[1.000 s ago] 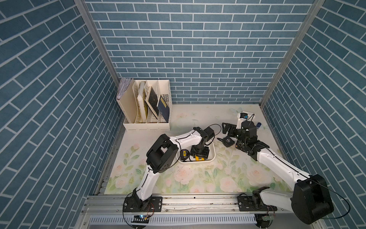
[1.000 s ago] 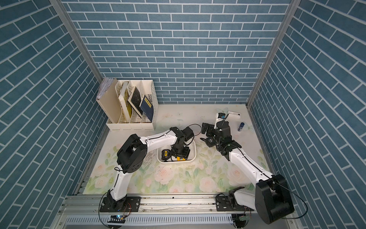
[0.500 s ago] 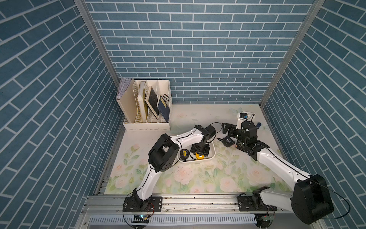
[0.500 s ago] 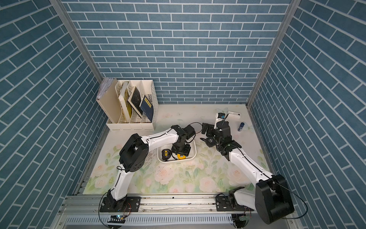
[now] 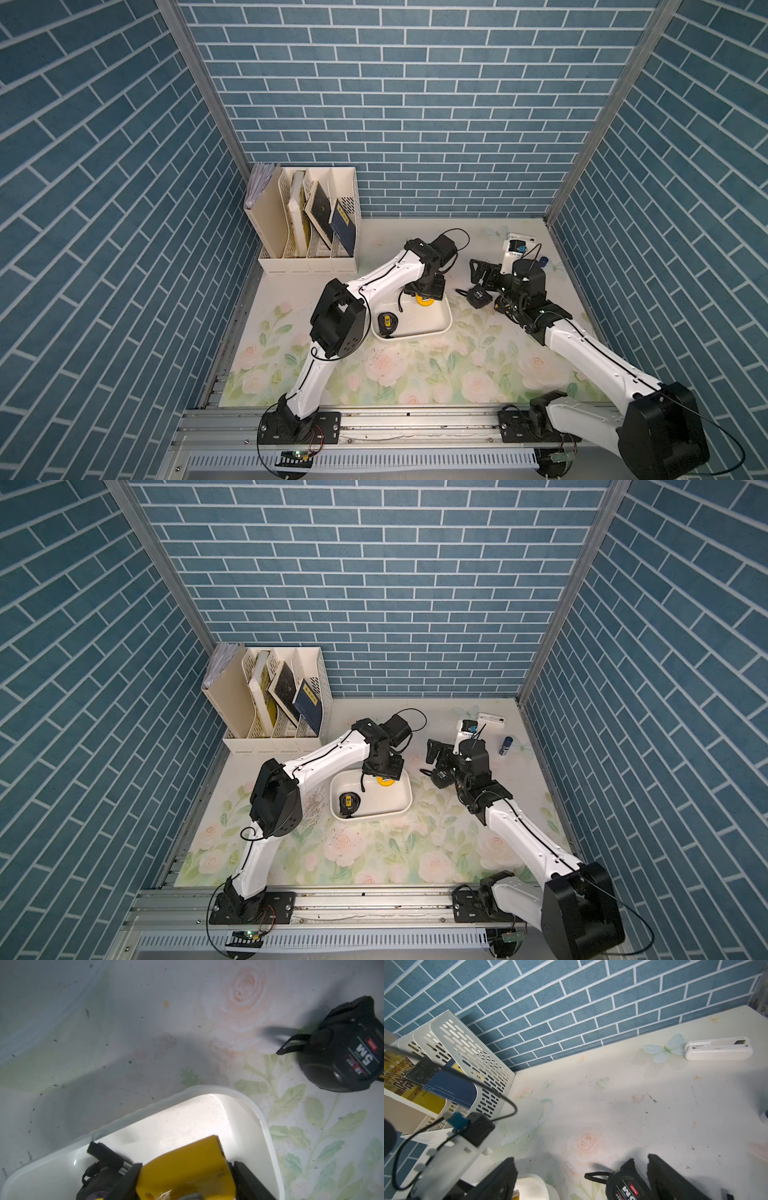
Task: Take the tape measure out of the storage box
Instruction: Pick up the tape measure from the storage box, then place the tape measure at the center of the board.
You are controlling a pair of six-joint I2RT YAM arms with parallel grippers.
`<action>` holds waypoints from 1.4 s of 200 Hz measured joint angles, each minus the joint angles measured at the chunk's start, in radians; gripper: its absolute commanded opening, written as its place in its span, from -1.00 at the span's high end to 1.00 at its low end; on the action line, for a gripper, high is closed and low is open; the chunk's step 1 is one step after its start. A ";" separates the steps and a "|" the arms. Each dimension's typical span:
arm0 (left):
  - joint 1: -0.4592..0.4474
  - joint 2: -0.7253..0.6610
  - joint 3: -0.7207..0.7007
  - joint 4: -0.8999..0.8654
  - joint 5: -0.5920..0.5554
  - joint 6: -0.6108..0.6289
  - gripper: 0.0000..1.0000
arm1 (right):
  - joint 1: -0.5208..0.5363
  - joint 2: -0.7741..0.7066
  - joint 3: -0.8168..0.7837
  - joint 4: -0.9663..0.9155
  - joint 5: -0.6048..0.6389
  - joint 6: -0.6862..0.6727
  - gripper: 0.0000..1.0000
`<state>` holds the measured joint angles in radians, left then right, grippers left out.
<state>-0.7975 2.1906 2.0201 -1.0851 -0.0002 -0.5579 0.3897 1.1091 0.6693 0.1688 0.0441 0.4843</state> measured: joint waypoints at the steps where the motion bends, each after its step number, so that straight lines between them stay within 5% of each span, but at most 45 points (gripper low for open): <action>1: 0.002 0.000 0.002 -0.002 0.000 0.000 1.00 | 0.000 -0.002 -0.002 0.000 0.000 0.000 -0.99; 62: 0.063 0.002 0.098 0.063 0.084 -0.024 1.00 | 0.000 -0.209 -0.236 0.049 -0.062 0.121 -0.99; 95: 0.071 -0.039 -0.005 0.195 0.161 -0.055 1.00 | 0.000 -0.251 -0.335 0.148 -0.162 0.166 -0.98; 148: 0.069 -0.167 -0.186 0.352 0.252 -0.109 1.00 | 0.048 -0.118 -0.356 0.343 -0.311 0.172 -0.98; 280: 0.077 -0.219 -0.174 0.493 0.297 -0.180 1.00 | 0.117 0.138 -0.215 0.634 -0.354 0.139 -0.94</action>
<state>-0.7204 1.9713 1.8462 -0.5919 0.2970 -0.7380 0.5068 1.2476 0.4545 0.8028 -0.3103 0.6231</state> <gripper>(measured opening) 0.695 0.978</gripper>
